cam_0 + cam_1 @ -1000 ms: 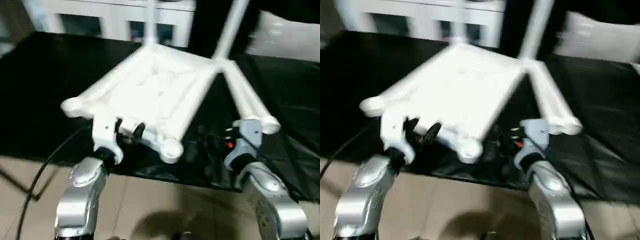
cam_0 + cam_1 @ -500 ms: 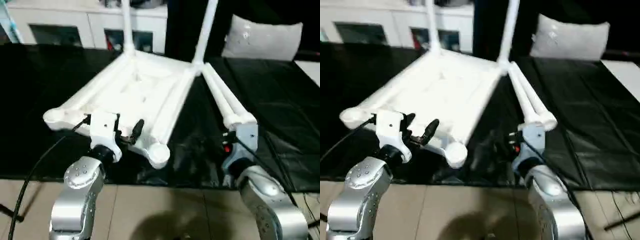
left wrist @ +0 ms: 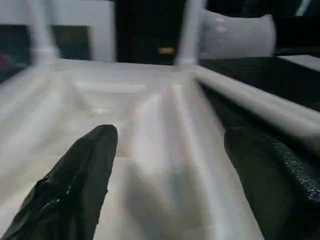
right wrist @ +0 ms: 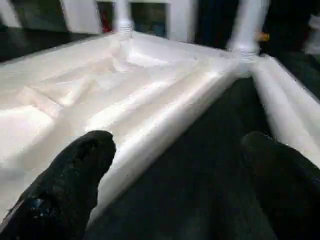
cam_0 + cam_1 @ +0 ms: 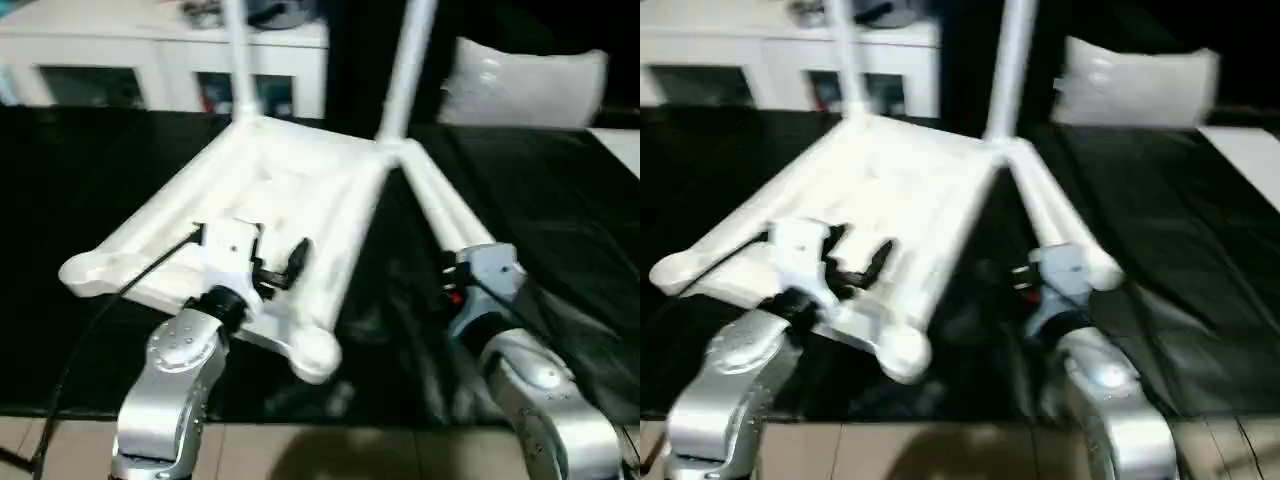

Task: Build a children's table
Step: Move to table

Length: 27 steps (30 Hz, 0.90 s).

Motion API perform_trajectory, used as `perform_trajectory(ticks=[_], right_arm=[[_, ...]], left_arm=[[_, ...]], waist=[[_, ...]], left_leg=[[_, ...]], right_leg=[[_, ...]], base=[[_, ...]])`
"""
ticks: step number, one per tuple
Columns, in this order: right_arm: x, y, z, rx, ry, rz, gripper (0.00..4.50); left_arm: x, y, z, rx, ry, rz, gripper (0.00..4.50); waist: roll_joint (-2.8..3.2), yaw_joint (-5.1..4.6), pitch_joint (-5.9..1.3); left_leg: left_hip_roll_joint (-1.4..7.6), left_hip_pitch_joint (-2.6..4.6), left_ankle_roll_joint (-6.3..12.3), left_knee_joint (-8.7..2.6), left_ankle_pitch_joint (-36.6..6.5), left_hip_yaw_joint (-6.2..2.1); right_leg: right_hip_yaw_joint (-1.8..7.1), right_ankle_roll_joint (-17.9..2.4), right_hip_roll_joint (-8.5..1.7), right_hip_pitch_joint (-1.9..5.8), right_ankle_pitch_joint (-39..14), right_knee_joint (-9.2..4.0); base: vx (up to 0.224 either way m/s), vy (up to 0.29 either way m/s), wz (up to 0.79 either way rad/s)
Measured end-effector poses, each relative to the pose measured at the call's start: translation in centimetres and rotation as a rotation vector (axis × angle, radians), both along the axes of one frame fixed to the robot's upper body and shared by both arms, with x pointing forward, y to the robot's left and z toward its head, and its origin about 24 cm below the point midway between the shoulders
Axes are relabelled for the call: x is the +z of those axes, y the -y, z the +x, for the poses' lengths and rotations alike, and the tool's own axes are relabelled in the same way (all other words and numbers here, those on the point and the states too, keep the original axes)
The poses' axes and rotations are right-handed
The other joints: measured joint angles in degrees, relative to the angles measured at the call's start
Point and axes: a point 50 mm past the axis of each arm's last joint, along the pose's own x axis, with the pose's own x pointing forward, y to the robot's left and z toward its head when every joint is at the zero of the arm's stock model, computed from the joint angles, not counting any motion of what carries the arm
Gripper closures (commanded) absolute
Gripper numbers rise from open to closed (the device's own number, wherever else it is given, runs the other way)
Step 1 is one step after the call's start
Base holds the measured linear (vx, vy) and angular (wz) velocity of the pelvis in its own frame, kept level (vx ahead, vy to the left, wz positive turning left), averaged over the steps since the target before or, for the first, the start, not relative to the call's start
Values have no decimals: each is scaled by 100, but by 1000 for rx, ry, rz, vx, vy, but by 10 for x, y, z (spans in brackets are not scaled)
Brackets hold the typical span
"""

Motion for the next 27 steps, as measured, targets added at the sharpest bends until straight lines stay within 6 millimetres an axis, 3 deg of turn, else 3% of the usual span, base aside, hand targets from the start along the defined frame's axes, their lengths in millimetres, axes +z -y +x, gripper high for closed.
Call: perform_trajectory(ticks=[1,2,3,4,5,6,7,8,9,10,11,12,13,14,15,18,19,22,24,25,27], right_arm=[[2,-7,0,34,9,8,0],[2,-10,0,47,12,6,0],[2,-8,0,45,11,-2,0],[2,-8,0,44,11,-7,0],[2,-7,0,44,12,-9,0],[2,-7,0,43,13,-13,0],[0,-3,0,34,3,-28,0],[-2,2,1,17,-14,-44,0],[-4,7,3,3,-27,-61,0],[-3,10,4,-9,-26,-69,0],[-1,10,6,-12,-22,-75,0],[3,9,10,-13,-13,-84,0],[6,8,12,-13,-7,-88,0],[4,5,12,-8,-22,-79,0],[5,-1,13,10,-23,-70,0],[5,0,13,5,-23,-67,0],[4,2,13,-4,-26,-69,0],[4,3,13,-10,-39,-66,0],[4,3,14,-10,-46,-72,0],[5,2,15,-7,-51,-77,0],[10,1,19,-1,-49,-88,0]], left_arm=[[0,-8,1,31,-2,8,63],[0,-10,1,44,-3,9,63],[1,-9,1,39,0,5,63],[1,-8,1,37,2,2,63],[2,-8,1,36,5,2,63],[3,-7,1,32,11,4,63],[1,-4,0,21,2,3,63],[0,2,0,-6,-3,-2,63],[0,9,-1,-41,-1,0,63],[1,10,-2,-53,3,8,63],[1,9,-2,-62,3,12,63],[2,7,-3,-71,1,10,63],[3,6,-3,-78,1,9,63],[1,5,-4,-78,-12,8,63],[0,2,-4,-67,-15,12,63],[0,-4,-3,-31,-17,8,63],[0,-3,-3,-25,-17,5,63],[0,1,-3,-20,-21,-2,63],[-1,4,-3,-25,-23,-3,63],[-1,4,-3,-22,-23,-3,63],[-1,4,-3,-15,-22,0,63]], waist=[[-89,-87,-12],[-102,-151,-18],[-113,-181,-27],[-169,-216,-49],[-262,-250,-47],[-512,-278,-84],[-482,-285,-76],[-445,-237,-76],[-412,-170,-74],[-382,-134,-82],[-351,-114,-64],[-232,-95,-42],[-118,-103,-27],[-90,-143,-21],[-135,-167,-30],[-189,-158,-63],[-185,-121,-68],[-200,-14,-67],[-200,-89,-60],[-196,-188,-57],[-207,-293,-63]], left_leg=[[-90,67,60,-64,-19,-3],[-112,126,112,-93,-47,-2],[-127,210,124,-136,-76,16],[-174,271,127,-202,-80,47],[-242,347,110,-262,-94,111],[-395,410,88,-286,-134,180],[-402,422,128,-204,-197,156],[-403,402,365,-28,-254,106],[-399,228,445,268,-198,23],[-396,73,349,405,-137,-17],[-355,-75,234,377,-63,-40],[-240,-221,116,70,83,-52],[-121,-293,63,-16,402,-56],[-117,-257,93,-37,368,-74],[-151,-245,152,-71,340,-64],[-180,-275,140,-57,352,-34],[-188,-302,136,-95,370,45],[-131,-247,87,-195,396,273],[-88,-230,34,-249,409,257],[-46,-218,82,-299,465,193],[71,-186,-9,-354,543,154]], right_leg=[[-134,-105,-155,-135,-59,340],[-251,-52,-225,-250,-90,611],[-311,52,-279,-411,-102,713],[-382,91,-388,-523,-67,627],[-387,62,-475,-566,-3,394],[-264,132,-612,-485,287,93],[-209,274,-586,-454,305,137],[-200,227,-543,-391,268,110],[-204,203,-501,-316,244,70],[-223,188,-477,-261,223,45],[-257,178,-439,-187,202,19],[-340,161,-360,-117,170,13],[-405,182,-270,-73,133,21],[-405,161,-272,-50,101,18],[-387,61,-299,-113,69,31],[-367,154,-339,-137,118,29],[-287,251,-344,-188,156,31],[-49,289,-269,-308,179,37],[-91,212,-242,-308,191,25],[-179,47,-217,-305,192,29],[-403,-247,-209,-305,147,111]], base=[[77,95,0],[178,35,24],[113,27,14],[113,27,14],[127,-14,-1],[123,-71,8],[123,-71,8],[127,-63,9],[144,-30,-8],[144,-30,-8],[112,-17,-8],[0,0,0],[95,38,-6],[140,68,2],[181,93,2],[69,34,1],[0,0,0],[-13,-1,-40],[-51,-82,-9],[-56,-112,3],[-60,-180,3]])
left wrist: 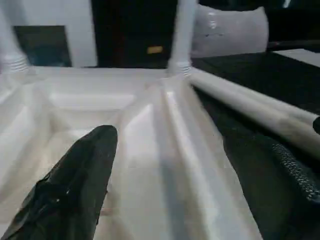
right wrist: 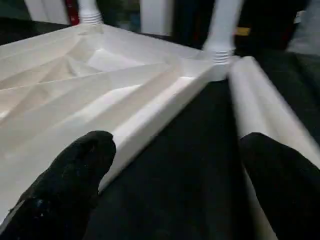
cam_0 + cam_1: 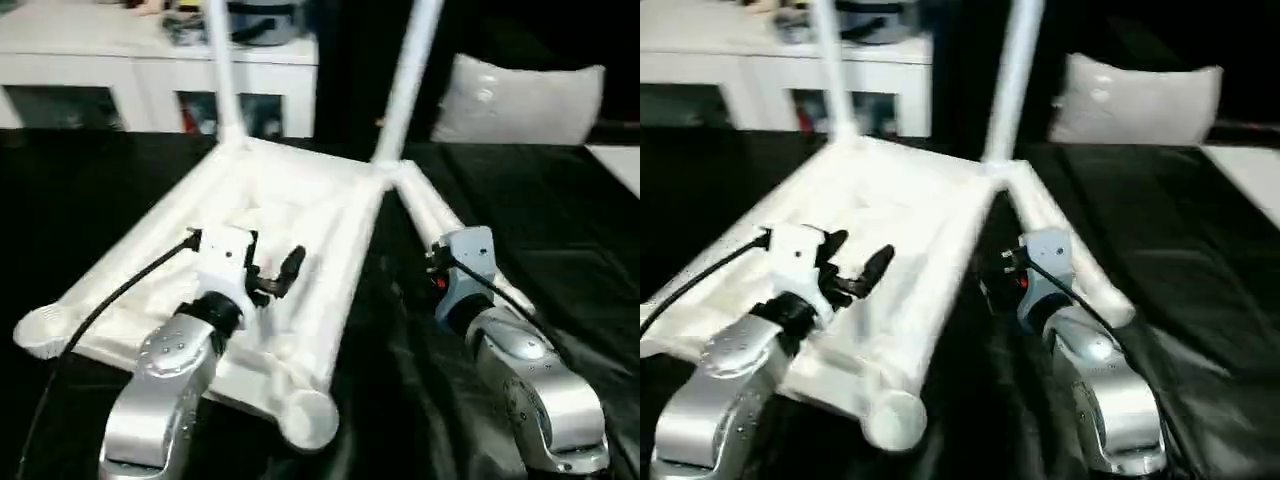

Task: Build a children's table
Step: Move to table, then pick table leg

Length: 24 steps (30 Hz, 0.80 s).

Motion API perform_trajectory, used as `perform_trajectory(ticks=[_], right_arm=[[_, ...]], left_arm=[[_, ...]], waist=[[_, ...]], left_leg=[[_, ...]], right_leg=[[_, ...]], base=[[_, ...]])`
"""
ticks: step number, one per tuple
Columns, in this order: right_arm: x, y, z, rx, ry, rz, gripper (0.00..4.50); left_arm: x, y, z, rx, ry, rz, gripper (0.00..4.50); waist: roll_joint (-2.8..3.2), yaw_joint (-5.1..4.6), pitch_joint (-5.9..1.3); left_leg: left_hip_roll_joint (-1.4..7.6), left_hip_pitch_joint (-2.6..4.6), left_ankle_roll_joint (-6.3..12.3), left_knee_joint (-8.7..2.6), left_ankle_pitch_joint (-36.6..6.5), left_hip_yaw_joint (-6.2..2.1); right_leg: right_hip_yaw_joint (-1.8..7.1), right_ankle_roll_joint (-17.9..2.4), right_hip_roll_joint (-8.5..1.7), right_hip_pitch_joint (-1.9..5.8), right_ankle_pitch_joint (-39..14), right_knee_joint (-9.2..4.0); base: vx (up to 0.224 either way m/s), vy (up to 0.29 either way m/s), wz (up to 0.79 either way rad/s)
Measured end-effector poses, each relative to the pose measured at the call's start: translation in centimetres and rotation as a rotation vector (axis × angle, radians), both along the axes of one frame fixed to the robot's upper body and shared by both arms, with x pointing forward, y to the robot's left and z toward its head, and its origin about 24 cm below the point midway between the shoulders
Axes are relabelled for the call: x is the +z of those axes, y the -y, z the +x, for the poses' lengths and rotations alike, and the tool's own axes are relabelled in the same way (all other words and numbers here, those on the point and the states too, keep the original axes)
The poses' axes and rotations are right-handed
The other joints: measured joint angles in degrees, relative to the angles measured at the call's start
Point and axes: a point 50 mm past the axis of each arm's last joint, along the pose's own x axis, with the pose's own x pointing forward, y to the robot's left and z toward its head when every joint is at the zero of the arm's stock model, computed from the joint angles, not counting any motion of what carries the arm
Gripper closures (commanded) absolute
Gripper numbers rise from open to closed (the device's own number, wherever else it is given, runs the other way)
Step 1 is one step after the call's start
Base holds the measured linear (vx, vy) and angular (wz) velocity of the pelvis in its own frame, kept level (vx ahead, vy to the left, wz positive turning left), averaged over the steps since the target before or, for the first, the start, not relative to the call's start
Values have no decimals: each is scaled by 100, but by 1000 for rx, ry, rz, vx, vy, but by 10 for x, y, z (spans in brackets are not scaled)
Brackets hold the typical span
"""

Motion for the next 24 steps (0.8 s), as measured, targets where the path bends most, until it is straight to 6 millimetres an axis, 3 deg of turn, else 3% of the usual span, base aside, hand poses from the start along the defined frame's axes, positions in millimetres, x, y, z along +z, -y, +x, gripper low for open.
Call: perform_trajectory(ticks=[2,3,4,5,6,7,8,9,10,11,12,13,14,16,19,21,24], right_arm=[[3,3,3,-5,-4,-25,0],[2,6,3,-11,-15,-44,0],[1,9,4,-18,-26,-57,0],[-1,11,5,-23,-41,-68,0],[-2,11,6,-23,-51,-75,0],[-1,11,8,-23,-55,-79,0],[0,11,11,-21,-61,-84,0],[0,10,16,-20,-78,-90,0],[2,9,19,-20,-82,-98,0],[6,7,25,-8,-90,-102,0],[11,6,34,6,-93,-115,0],[14,8,37,7,-92,-124,0],[15,7,40,12,-101,-120,0],[8,9,45,16,-153,-110,0],[4,8,56,25,-195,-106,0],[10,2,65,44,-176,-98,0],[17,-13,76,93,-152,-52,0]], left_arm=[[0,2,0,-2,-1,-1,63],[1,4,0,-8,1,-2,63],[1,6,1,-17,3,-2,63],[1,9,0,-24,1,-9,63],[1,11,0,-31,2,-11,63],[3,12,2,-34,3,-8,63],[5,11,3,-39,5,0,63],[7,9,5,-52,2,25,63],[6,7,5,-59,-9,38,63],[5,5,5,-81,-28,47,63],[6,3,5,-114,-48,52,63],[9,4,6,-133,-45,48,63],[10,5,5,-150,-52,42,43],[8,10,2,-219,-92,36,34],[12,10,-1,-278,-113,41,16],[19,9,-1,-298,-109,30,7],[23,8,-5,-362,-118,45,1]], waist=[[-42,-47,-2],[-78,-58,5],[-133,-22,30],[-170,3,50],[-179,-2,41],[-154,-13,41],[-87,-13,41],[-46,14,52],[5,9,48],[20,-1,51],[-42,-23,28],[-104,29,14],[-133,133,29],[-84,247,65],[-54,291,126],[1,285,164],[13,201,184]], left_leg=[[76,19,47,-28,45,-12],[99,7,254,-9,10,41],[98,-66,543,360,-172,75],[4,-158,695,813,-279,126],[-222,-156,784,997,-334,146],[-393,-97,792,892,-335,152],[-511,-46,829,692,-376,143],[-475,-13,700,436,-525,73],[-352,3,493,334,-418,4],[-287,0,367,303,-350,3],[-343,-41,328,376,-334,32],[-398,-99,303,450,-343,42],[-419,-149,310,467,-336,32],[-431,-125,226,366,-243,-48],[-383,-70,14,190,-95,-41],[-298,-59,18,143,-3,-27],[-210,-48,25,114,14,-18]], right_leg=[[-85,-33,42,-14,-20,58],[-135,-55,95,-14,-9,39],[-146,-82,121,-14,9,27],[-146,-114,147,3,27,7],[-152,-133,219,-4,58,-45],[-194,-163,293,-18,109,-94],[-259,-182,407,-28,169,-173],[-356,-170,547,-13,258,-355],[-468,84,580,-13,281,-422],[-416,535,533,-125,172,-159],[38,644,214,-310,68,403],[206,443,-8,-316,-84,431],[235,370,11,-353,-79,493],[185,312,42,-341,-14,433],[136,277,71,-296,0,293],[43,217,86,-249,70,129],[-82,163,82,-148,164,-76]], base=[[-61,-212,2],[-58,-250,6],[-58,-250,6],[-63,-248,-1],[-62,-202,-2],[-62,-202,-2],[-73,-174,4],[-74,-179,0],[-74,-179,0],[-62,-164,-4],[-64,-130,17],[-64,-130,17],[-84,-150,10],[-104,-158,-8],[-111,-69,0],[-48,-4,1],[-80,46,-3]])
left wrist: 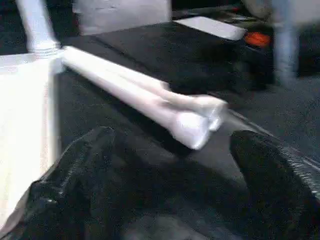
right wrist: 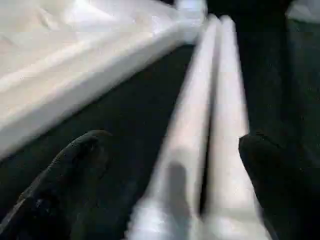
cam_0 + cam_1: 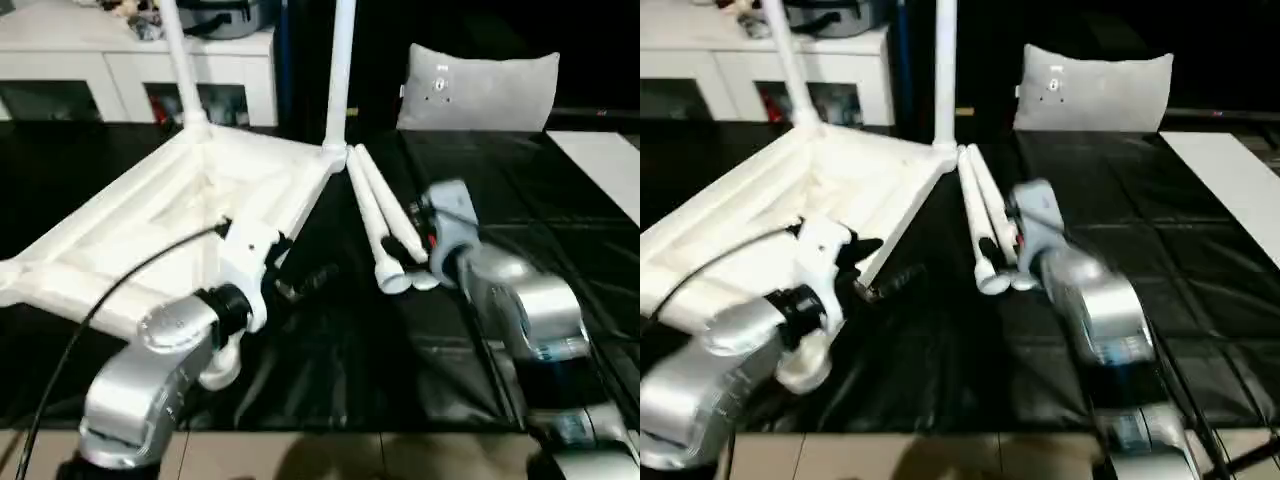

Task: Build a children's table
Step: Pick table leg

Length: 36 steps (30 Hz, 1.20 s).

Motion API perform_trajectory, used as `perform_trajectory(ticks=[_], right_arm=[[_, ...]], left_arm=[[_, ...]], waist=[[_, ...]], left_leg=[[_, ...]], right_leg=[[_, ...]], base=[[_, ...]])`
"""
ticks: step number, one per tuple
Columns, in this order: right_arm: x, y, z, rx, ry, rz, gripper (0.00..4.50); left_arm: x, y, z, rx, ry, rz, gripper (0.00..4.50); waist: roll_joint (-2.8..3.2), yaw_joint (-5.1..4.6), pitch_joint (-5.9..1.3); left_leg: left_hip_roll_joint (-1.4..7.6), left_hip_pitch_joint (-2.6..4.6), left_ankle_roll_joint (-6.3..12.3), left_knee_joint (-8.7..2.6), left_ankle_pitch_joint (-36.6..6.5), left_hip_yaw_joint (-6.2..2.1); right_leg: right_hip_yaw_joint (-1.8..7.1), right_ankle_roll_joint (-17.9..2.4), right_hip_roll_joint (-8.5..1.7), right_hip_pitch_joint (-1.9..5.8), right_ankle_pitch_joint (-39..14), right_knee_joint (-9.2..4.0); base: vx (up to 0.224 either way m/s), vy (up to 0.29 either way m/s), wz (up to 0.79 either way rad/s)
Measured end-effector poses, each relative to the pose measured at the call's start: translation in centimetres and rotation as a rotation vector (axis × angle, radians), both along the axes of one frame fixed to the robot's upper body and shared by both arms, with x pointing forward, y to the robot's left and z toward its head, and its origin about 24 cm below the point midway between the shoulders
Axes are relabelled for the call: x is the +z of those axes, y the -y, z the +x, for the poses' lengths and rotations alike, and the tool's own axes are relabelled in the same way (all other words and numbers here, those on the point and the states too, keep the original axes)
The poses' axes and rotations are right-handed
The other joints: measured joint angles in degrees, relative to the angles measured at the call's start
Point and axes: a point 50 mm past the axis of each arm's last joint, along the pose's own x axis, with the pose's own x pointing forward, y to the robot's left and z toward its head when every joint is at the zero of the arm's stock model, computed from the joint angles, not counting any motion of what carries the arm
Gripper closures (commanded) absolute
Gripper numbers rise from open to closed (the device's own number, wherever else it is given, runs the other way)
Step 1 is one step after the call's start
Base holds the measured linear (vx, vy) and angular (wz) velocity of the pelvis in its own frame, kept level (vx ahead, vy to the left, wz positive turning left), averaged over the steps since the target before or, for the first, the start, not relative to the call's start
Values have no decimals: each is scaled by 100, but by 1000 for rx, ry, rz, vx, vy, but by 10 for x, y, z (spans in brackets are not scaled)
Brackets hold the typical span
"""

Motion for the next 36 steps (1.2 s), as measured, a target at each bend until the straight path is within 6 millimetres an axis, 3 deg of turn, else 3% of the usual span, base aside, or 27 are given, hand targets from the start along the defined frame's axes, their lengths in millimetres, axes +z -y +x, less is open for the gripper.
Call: perform_trajectory(ticks=[3,8,12,23,36], right_arm=[[-2,-7,8,15,-3,26,0],[-8,-14,30,1,-50,15,0],[-7,-17,42,-16,-56,-4,0],[-34,-20,47,-64,-150,-113,0],[-45,-23,45,-51,-213,-162,0]], left_arm=[[-1,-1,-3,-27,-18,29,0],[-3,-8,-6,-16,-52,65,0],[0,-11,-8,-11,-54,80,0],[0,-23,-21,3,-88,145,0],[-1,-24,-26,8,-122,134,0]], waist=[[-11,-46,12],[-13,-72,24],[-103,-14,43],[-164,123,46],[-246,110,81]], left_leg=[[11,44,2,-11,-1,32],[9,40,12,-22,5,56],[7,44,18,-29,5,155],[25,-69,103,-85,34,212],[71,-22,39,-86,42,278]], right_leg=[[-100,-3,-76,73,13,-72],[-104,-11,-94,95,21,-136],[-104,9,-162,78,187,-122],[-104,-46,-169,-103,158,-26],[-103,-33,-169,-71,173,-18]], base=[[0,0,0],[0,0,0],[0,0,0],[36,-11,0],[0,0,0]])
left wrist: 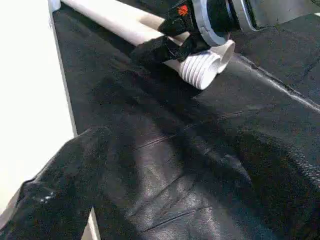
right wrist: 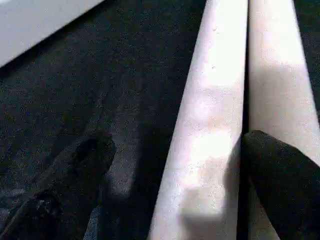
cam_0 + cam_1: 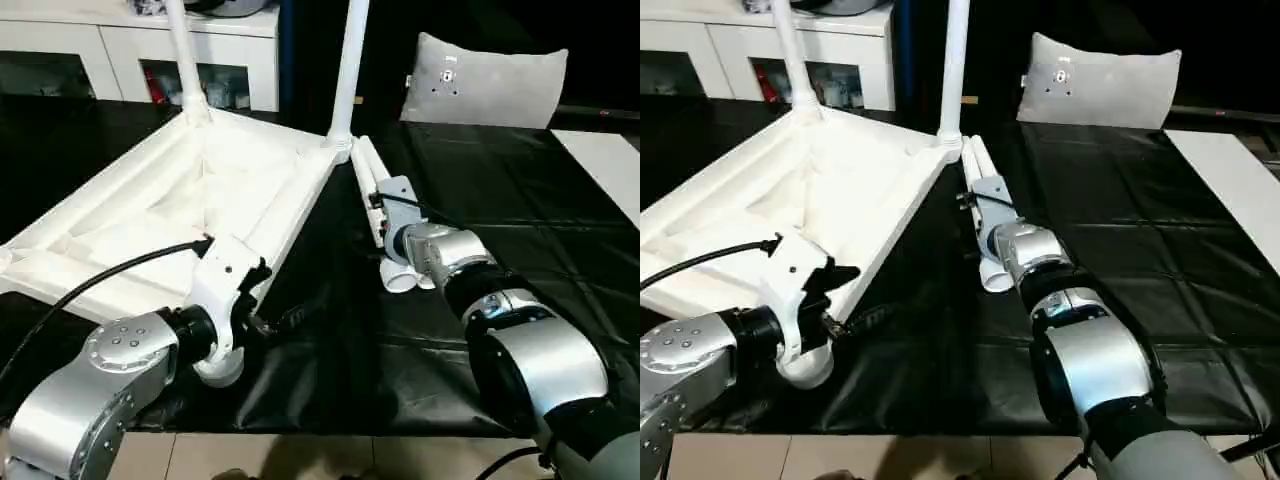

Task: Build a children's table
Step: Pick table leg

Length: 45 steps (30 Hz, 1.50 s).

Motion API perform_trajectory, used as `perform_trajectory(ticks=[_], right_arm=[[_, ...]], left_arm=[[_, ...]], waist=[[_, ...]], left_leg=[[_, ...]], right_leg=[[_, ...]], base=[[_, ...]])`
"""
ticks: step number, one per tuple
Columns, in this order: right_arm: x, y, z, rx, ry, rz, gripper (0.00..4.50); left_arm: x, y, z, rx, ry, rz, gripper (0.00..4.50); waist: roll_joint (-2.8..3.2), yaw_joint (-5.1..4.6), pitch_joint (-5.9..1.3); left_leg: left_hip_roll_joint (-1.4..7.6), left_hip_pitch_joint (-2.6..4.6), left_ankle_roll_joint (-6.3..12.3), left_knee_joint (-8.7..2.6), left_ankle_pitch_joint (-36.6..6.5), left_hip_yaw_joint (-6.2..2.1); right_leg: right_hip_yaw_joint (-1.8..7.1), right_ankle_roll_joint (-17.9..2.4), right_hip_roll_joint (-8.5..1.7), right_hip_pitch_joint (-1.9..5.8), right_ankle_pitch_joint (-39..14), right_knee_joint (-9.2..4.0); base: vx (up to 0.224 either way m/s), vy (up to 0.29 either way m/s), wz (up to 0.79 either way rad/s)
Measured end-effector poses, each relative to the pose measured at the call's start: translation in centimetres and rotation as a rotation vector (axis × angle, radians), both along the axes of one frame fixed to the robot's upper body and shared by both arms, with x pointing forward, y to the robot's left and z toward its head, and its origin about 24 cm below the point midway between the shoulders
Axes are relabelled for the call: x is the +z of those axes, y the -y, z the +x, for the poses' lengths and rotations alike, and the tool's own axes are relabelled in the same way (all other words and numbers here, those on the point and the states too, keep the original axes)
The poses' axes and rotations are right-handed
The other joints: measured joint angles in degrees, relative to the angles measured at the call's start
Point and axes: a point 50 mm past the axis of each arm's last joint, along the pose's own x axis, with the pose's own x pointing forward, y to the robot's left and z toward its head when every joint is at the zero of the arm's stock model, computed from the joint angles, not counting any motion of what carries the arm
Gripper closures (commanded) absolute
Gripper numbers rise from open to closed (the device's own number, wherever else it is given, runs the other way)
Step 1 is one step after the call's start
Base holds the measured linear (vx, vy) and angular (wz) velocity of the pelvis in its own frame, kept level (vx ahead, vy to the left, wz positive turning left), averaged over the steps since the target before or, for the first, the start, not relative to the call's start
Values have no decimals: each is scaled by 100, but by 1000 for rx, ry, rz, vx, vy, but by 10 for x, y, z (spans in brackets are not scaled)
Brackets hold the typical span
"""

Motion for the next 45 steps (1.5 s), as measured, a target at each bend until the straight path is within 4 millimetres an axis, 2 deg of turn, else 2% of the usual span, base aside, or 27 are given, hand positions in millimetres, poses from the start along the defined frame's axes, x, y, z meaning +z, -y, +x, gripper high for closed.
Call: perform_trajectory(ticks=[3,4,8,9,12,24,33,45], right_arm=[[0,-1,0,12,-14,5,0],[0,-1,0,17,-17,7,18],[1,-2,-1,36,-39,24,32],[1,-2,-1,39,-47,26,52],[1,-1,-1,46,-77,40,64],[4,3,-7,70,-249,42,173],[4,13,-9,51,-293,44,207],[4,16,-8,-20,-288,88,241]], left_arm=[[0,-1,0,-1,0,5,0],[1,-1,0,-1,2,8,0],[2,-1,-1,-8,3,7,0],[2,0,-1,-15,2,6,0],[2,0,-1,-26,-1,4,0],[5,1,-2,-79,-9,20,0],[4,4,-4,-117,-26,5,0],[4,6,-5,-150,-36,7,0]], waist=[[-12,0,-2],[-12,-2,-2],[-14,-21,-4],[-14,-22,-4],[-13,-16,-4],[-9,-5,-4],[-3,-33,-2],[10,-96,-2]], left_leg=[[2,2,0,0,0,0],[2,2,0,0,0,1],[4,-2,0,0,-1,3],[5,-2,0,0,-1,3],[6,0,0,0,0,3],[7,1,-4,0,2,4],[16,1,-17,0,9,7],[21,3,-23,0,13,8]], right_leg=[[0,-2,0,4,1,0],[0,-7,0,4,4,0],[0,-8,1,9,4,0],[0,-8,2,9,4,1],[0,-10,2,12,6,1],[0,-14,2,12,8,4],[0,-25,8,17,15,8],[-1,-31,12,17,18,11]], base=[[0,0,0],[0,0,0],[0,0,0],[0,0,0],[0,0,0],[0,0,0],[0,0,0],[0,0,0]])
